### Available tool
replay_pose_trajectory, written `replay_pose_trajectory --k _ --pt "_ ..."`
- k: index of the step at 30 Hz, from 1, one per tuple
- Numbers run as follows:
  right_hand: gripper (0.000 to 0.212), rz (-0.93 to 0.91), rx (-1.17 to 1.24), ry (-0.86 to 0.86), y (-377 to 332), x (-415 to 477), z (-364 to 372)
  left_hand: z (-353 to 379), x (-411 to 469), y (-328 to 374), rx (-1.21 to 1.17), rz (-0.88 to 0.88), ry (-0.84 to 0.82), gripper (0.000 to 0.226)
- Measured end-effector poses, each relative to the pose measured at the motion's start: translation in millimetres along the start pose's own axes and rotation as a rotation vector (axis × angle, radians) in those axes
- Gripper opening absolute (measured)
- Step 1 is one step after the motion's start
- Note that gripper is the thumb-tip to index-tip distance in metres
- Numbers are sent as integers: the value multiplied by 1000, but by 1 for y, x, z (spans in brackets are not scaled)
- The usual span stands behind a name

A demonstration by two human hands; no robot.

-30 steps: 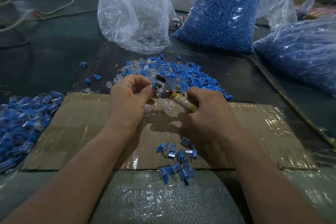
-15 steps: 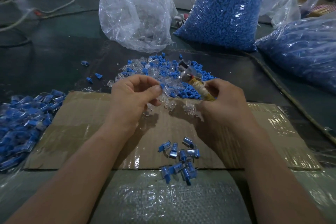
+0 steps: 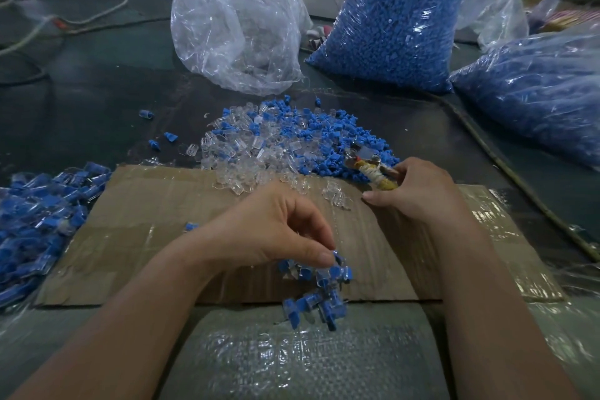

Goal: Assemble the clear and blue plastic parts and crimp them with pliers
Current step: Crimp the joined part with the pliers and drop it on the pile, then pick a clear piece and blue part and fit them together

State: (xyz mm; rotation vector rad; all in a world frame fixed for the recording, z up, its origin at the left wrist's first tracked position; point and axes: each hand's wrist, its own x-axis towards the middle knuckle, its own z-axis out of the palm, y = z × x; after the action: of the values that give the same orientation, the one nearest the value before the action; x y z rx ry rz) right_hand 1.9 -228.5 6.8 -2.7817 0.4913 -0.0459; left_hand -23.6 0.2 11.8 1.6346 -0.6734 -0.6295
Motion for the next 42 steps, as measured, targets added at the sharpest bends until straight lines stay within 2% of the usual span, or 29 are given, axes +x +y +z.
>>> replay_pose_trajectory --k 3,7,9,10,12,14,18,23,26,29,35,37,40,42 --pt "71 7 -6 -25 -1 -1 -1 -1 -1 -1 -29 -5 -36 9" --pt "78 5 -18 -55 -2 -2 -2 -3 -1 -1 9 -22 86 14" --pt "82 5 -29 -74 -2 -3 -2 -4 2 1 36 13 262 1" --pt "84 5 -36 -82 -3 -3 -2 -4 4 -1 95 37 397 9" --pt "85 5 -44 -92 -4 -4 -2 -3 8 -5 314 42 664 15" --pt "85 8 -34 -102 -4 -5 -2 -3 10 -9 606 35 778 15" --pt "84 6 -34 -111 -4 -5 -2 -4 14 -17 853 95 728 35" --pt "81 -11 -60 -111 -4 -5 -2 -6 19 -28 1018 -17 596 53" --pt "81 -25 -73 -99 -5 -6 -3 -6 22 -31 1044 -37 555 44" --pt "87 -36 -55 -65 -6 -8 -3 -8 21 -29 1009 -3 627 31" --pt "86 -38 6 8 -10 -9 -2 -9 21 -28 945 20 722 14" --pt "77 -81 66 109 -13 -11 -2 -8 19 -24 863 60 807 10" --pt "43 -279 189 370 -22 -14 -1 -7 17 -18 784 100 871 11" --pt "23 -390 217 439 -33 -15 2 -6 17 -15 745 109 871 11"
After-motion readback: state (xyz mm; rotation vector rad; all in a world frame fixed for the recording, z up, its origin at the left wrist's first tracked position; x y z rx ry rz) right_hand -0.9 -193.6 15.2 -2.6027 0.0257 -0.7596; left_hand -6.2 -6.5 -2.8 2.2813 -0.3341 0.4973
